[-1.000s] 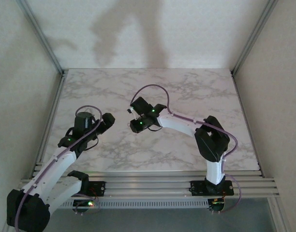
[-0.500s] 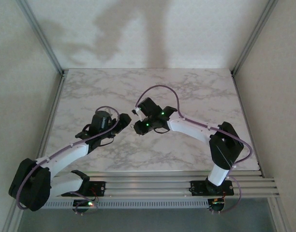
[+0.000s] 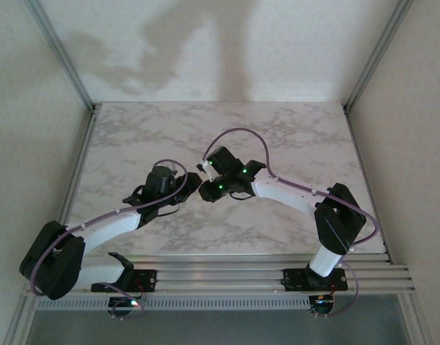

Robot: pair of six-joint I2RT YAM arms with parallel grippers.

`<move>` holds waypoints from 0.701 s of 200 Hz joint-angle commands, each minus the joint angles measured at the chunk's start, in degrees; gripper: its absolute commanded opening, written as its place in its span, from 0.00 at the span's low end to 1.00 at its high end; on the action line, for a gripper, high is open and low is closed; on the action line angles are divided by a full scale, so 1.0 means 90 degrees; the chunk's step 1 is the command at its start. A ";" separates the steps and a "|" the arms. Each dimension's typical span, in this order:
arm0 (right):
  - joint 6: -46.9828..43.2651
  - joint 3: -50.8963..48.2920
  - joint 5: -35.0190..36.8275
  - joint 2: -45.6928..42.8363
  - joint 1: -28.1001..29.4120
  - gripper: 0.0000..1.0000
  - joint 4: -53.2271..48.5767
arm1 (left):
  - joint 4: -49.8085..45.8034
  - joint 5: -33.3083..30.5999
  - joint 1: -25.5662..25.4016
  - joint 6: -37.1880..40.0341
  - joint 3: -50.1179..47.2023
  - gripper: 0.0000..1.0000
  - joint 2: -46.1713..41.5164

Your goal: Lock with the key

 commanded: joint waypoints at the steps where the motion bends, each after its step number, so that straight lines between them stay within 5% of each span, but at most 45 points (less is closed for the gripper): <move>1: 0.0018 -0.0073 -0.0127 -0.0223 -0.0041 0.21 0.0133 | 0.0261 0.0073 -0.0067 -0.0095 -0.0089 0.45 -0.0024; 80: 0.0036 -0.0091 -0.0208 -0.0174 -0.0036 0.21 0.0174 | 0.0316 -0.0068 -0.0087 -0.0194 -0.0350 0.30 -0.0254; 140: 0.0048 -0.0084 -0.0311 -0.0144 -0.0036 0.21 0.0177 | 0.0461 -0.0249 -0.0087 -0.0344 -0.0417 0.32 -0.0454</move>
